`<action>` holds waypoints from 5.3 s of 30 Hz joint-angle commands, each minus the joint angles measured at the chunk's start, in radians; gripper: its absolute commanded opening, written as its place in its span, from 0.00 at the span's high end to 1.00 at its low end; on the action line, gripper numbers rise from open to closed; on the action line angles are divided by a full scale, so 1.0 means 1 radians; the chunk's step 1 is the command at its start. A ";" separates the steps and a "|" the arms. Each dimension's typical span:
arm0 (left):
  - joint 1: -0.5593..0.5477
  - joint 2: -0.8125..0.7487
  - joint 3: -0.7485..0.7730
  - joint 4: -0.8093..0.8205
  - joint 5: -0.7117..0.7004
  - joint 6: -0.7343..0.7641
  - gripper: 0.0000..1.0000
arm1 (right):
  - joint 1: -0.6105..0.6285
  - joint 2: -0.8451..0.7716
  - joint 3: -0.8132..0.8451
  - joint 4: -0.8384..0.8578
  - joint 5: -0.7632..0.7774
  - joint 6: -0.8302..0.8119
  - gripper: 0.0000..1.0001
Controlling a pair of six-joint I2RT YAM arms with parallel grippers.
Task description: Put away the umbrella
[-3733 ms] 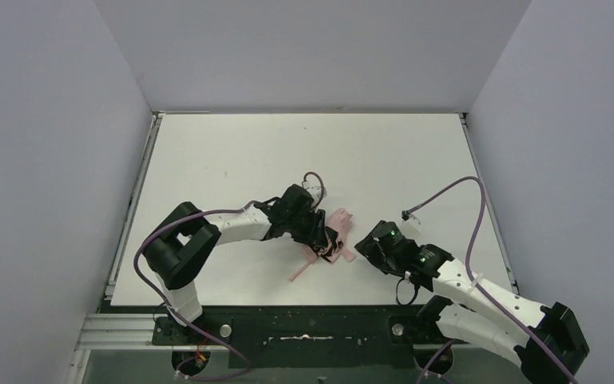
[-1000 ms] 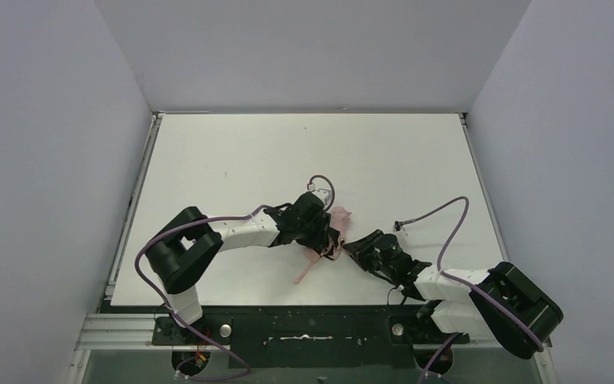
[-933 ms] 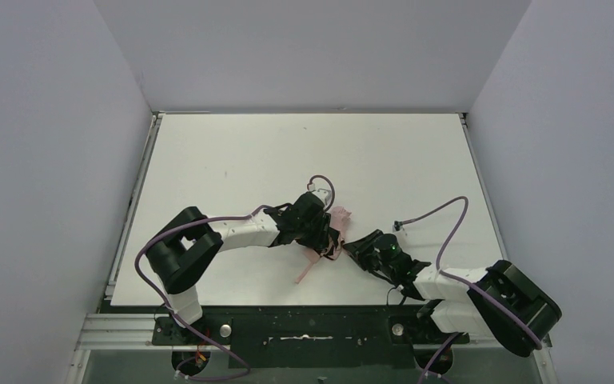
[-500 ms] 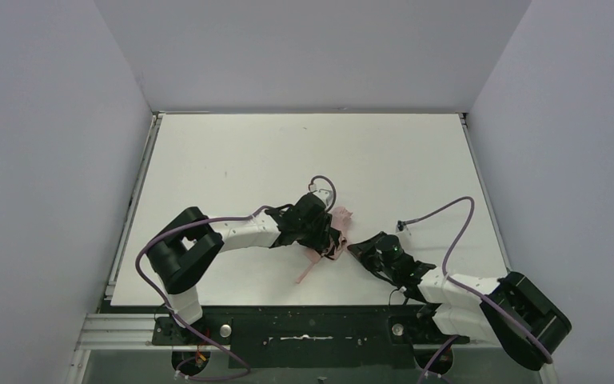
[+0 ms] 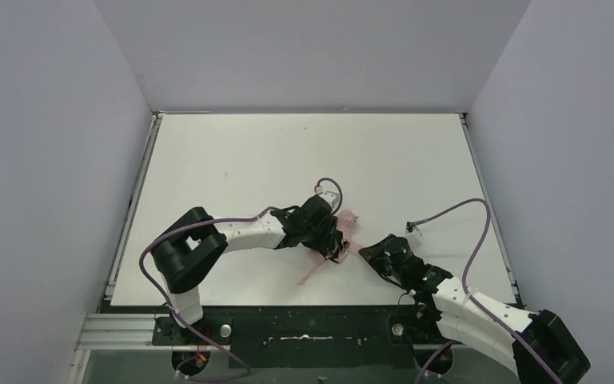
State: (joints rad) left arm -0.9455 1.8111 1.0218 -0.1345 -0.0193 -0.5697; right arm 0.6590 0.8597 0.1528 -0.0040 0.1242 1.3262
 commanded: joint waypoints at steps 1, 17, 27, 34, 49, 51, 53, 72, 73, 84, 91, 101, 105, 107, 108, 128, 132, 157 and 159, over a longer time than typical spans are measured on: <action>0.036 0.078 -0.071 -0.335 -0.229 0.027 1.00 | -0.021 -0.091 0.027 -0.253 0.103 -0.087 1.00; 0.019 0.080 -0.065 -0.325 -0.265 0.108 1.00 | -0.027 -0.258 0.135 -0.069 -0.007 -0.285 1.00; -0.057 0.101 -0.066 -0.305 -0.289 0.145 1.00 | -0.090 -0.006 0.142 0.429 -0.106 -0.222 1.00; -0.111 0.105 -0.073 -0.272 -0.287 0.173 1.00 | -0.134 0.191 0.163 0.677 -0.193 -0.188 1.00; -0.144 0.103 -0.086 -0.212 -0.198 0.239 1.00 | -0.146 0.411 0.179 0.986 -0.346 -0.168 1.00; -0.151 0.102 -0.085 -0.210 -0.193 0.250 1.00 | -0.147 0.431 0.179 1.010 -0.336 -0.159 1.00; -0.161 0.101 -0.085 -0.209 -0.191 0.259 1.00 | -0.148 0.451 0.190 1.019 -0.338 -0.156 1.00; -0.193 0.103 -0.081 -0.202 -0.180 0.283 1.00 | -0.150 0.708 0.239 1.184 -0.391 -0.104 0.90; -0.193 0.103 -0.082 -0.203 -0.180 0.283 1.00 | -0.150 0.715 0.242 1.185 -0.395 -0.104 0.90; -0.193 0.103 -0.085 -0.199 -0.176 0.277 1.00 | -0.150 0.755 0.239 1.135 -0.396 -0.114 0.86; -0.193 0.077 -0.099 -0.189 -0.164 0.290 1.00 | -0.157 0.698 0.223 0.938 -0.306 -0.140 0.82; -0.191 -0.035 -0.100 -0.189 -0.158 0.387 1.00 | -0.260 0.287 0.277 0.359 -0.152 -0.273 0.66; -0.191 -0.063 -0.094 -0.183 -0.148 0.435 1.00 | -0.283 0.139 0.353 0.040 -0.014 -0.405 0.59; -0.193 -0.082 -0.098 -0.166 -0.157 0.470 1.00 | -0.299 0.117 0.394 -0.075 -0.029 -0.482 0.55; -0.193 -0.092 -0.101 -0.155 -0.169 0.489 1.00 | -0.305 0.112 0.415 -0.124 -0.042 -0.510 0.54; -0.179 -0.265 -0.189 0.071 -0.292 0.844 0.61 | -0.323 0.062 0.510 -0.406 -0.205 -0.755 0.35; -0.162 -0.294 -0.193 0.060 -0.264 0.796 0.32 | -0.324 0.072 0.515 -0.409 -0.217 -0.756 0.34; 0.150 -0.706 -0.344 -0.251 -0.298 -0.016 0.49 | -0.266 0.572 0.853 -0.429 -0.243 -0.988 0.43; 0.153 -0.665 -0.337 -0.261 -0.273 -0.051 0.56 | -0.242 0.646 0.912 -0.469 -0.223 -1.024 0.46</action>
State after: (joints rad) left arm -0.8024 1.0969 0.6773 -0.3443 -0.3351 -0.4671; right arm 0.3729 1.4147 0.9470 -0.4248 -0.1459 0.4023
